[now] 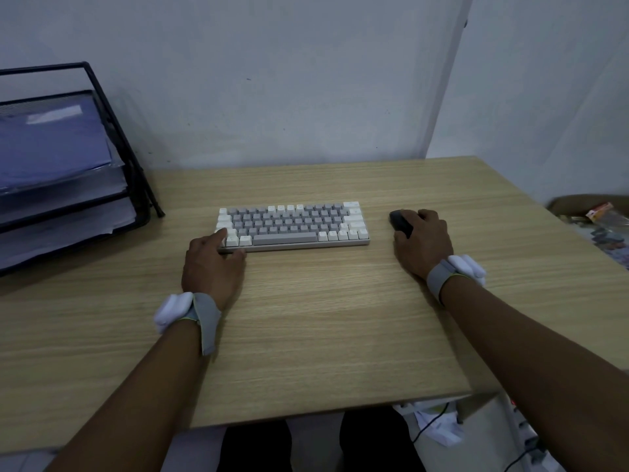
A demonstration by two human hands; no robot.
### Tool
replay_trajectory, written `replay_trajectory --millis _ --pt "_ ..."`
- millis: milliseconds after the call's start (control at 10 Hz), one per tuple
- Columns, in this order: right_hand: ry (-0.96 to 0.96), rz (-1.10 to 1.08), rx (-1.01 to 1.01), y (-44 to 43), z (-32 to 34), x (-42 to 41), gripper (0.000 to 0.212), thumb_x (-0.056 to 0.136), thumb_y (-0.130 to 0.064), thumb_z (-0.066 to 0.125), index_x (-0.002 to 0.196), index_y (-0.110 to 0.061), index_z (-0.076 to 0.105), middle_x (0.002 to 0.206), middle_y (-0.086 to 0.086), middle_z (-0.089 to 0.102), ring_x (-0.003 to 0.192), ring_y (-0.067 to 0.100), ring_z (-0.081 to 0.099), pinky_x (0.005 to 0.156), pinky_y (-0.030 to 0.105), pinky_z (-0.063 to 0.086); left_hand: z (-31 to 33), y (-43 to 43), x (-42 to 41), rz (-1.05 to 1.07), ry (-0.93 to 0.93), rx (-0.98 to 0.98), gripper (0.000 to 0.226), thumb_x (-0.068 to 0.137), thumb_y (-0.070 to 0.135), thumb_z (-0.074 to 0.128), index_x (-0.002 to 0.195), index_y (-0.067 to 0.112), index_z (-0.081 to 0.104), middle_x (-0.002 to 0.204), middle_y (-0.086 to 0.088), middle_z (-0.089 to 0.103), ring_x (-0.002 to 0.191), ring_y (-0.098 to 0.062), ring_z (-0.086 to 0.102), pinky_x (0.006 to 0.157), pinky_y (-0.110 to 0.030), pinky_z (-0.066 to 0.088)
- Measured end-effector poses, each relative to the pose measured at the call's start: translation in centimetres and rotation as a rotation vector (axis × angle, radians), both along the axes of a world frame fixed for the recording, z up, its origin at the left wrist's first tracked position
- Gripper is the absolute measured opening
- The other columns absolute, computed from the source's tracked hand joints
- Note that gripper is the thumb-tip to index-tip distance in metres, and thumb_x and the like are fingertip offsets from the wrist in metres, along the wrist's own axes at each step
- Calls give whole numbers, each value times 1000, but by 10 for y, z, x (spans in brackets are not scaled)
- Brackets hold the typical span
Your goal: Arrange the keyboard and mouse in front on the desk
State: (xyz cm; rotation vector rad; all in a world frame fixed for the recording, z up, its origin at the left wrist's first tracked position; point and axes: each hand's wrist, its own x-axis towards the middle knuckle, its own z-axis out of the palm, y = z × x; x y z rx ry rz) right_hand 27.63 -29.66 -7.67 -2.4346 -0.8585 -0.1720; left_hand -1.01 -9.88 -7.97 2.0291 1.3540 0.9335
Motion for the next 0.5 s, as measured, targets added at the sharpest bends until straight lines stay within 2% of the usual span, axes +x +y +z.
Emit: replay_trajectory --millis 100,300,400,500 --pt "2 0 -11 1 -1 0 47 88 -31 58 135 -27 52 145 14 43 124 38 45 94 44 44 -1 0 0 -5 3 -3 53 84 34 64 134 24 54 140 -9 49 129 -26 46 106 -33 35" --pt "-23 -58 -76 1 2 0 68 83 -50 59 144 -28 41 153 9 39 135 36 37 108 48 35 1 2 -1 -7 12 -12 57 82 36 65 135 23 51 140 -8 46 128 -27 45 103 -35 37" --pt "-122 -45 19 9 19 -6 68 82 -49 62 143 -25 44 150 9 43 136 35 36 110 49 31 11 2 3 2 -14 2 54 80 39 66 130 21 54 137 -8 47 126 -28 45 101 -37 39" --pt "-165 39 155 16 34 -8 63 83 -46 64 140 -24 49 144 10 50 131 34 41 108 48 34 19 4 6 -36 -60 11 48 81 40 66 125 22 57 133 -7 50 125 -27 45 100 -37 39"
